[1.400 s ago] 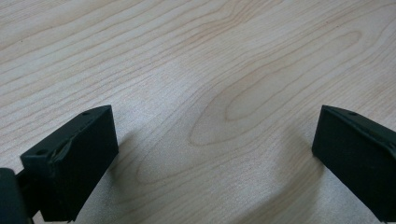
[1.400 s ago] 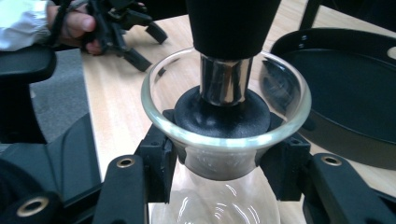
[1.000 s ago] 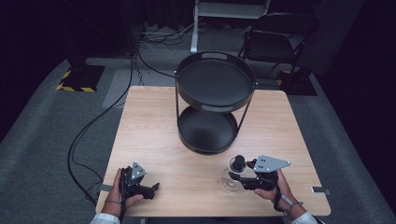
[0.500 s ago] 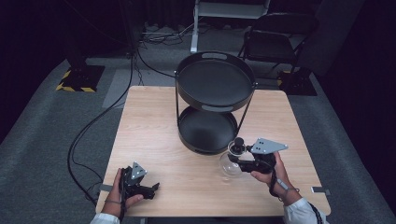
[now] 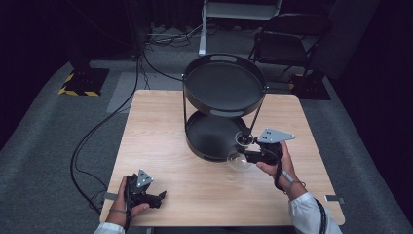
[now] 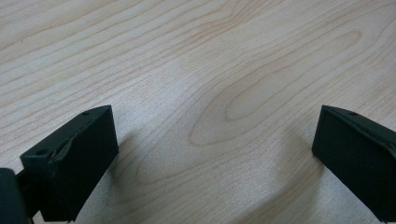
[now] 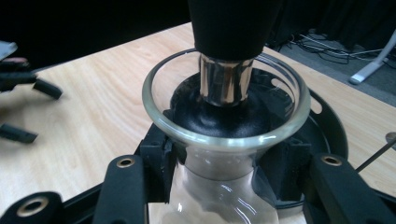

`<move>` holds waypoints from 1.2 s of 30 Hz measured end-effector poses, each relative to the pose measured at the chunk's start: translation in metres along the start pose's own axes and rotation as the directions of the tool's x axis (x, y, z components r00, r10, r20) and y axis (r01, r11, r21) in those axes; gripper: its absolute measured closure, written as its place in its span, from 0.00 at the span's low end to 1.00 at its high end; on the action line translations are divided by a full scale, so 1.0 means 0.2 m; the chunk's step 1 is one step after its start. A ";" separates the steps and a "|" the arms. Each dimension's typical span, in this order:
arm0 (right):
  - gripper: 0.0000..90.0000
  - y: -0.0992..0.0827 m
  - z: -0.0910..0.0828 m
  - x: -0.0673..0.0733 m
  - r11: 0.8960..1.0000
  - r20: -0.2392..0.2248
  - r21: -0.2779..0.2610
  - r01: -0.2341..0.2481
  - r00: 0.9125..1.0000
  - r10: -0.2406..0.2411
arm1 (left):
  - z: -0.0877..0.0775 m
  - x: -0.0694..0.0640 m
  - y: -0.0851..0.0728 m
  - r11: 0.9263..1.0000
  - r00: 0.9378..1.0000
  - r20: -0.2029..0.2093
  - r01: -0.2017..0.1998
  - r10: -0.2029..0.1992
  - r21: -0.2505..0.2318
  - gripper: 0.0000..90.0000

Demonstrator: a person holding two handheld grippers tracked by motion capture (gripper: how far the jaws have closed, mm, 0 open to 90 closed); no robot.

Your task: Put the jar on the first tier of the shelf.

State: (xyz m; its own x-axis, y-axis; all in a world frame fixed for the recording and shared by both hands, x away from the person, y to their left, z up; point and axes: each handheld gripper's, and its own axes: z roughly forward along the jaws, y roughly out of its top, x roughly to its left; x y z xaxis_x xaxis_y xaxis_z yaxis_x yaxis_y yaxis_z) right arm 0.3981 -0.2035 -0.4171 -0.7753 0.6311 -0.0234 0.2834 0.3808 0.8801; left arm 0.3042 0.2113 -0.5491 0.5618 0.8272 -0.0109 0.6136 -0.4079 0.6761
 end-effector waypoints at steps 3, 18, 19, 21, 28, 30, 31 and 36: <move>0.56 0.02 0.03 -0.02 1.000 0.018 0.000 -0.002 1.000 0.002 | 0.00 0.00 0.00 1.000 1.000 0.000 0.001 -0.001 0.000 0.00; 0.56 0.07 0.17 -0.08 0.999 0.059 -0.006 -0.039 0.997 0.039 | 0.00 0.00 0.00 1.000 1.000 0.000 0.000 0.000 0.000 0.00; 0.56 0.07 0.18 -0.08 0.999 0.063 -0.003 -0.045 0.997 0.045 | 0.00 0.00 0.00 1.000 1.000 0.000 0.000 0.000 0.000 0.00; 0.56 0.07 0.19 -0.09 0.999 0.072 -0.005 -0.052 0.996 0.053 | 0.00 0.00 0.00 1.000 1.000 0.000 0.001 -0.001 0.000 0.00; 0.56 0.07 0.25 -0.11 0.998 0.088 -0.009 -0.070 0.994 0.070 | 0.00 0.00 0.00 1.000 1.000 0.000 0.000 0.000 0.000 0.00; 0.56 0.06 0.26 -0.11 0.998 0.094 -0.004 -0.070 0.993 0.070 | 0.00 0.00 0.00 1.000 1.000 0.000 0.000 0.000 0.000 0.00; 0.56 0.06 0.28 -0.11 0.998 0.095 -0.002 -0.070 0.993 0.069 | 0.00 0.00 0.00 1.000 1.000 0.000 0.000 0.000 0.000 0.00; 0.56 0.04 0.32 -0.12 0.996 0.102 0.002 -0.087 0.991 0.086 | 0.00 0.00 0.00 1.000 1.000 0.000 0.000 0.000 0.000 0.00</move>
State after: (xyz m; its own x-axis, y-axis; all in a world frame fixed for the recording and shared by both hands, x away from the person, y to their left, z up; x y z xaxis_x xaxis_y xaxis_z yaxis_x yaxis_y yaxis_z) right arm 0.4554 -0.1722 -0.4398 -0.6865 0.7271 0.0043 0.3509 0.3261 0.8778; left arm 0.3042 0.2113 -0.5491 0.5618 0.8272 -0.0110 0.6136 -0.4077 0.6762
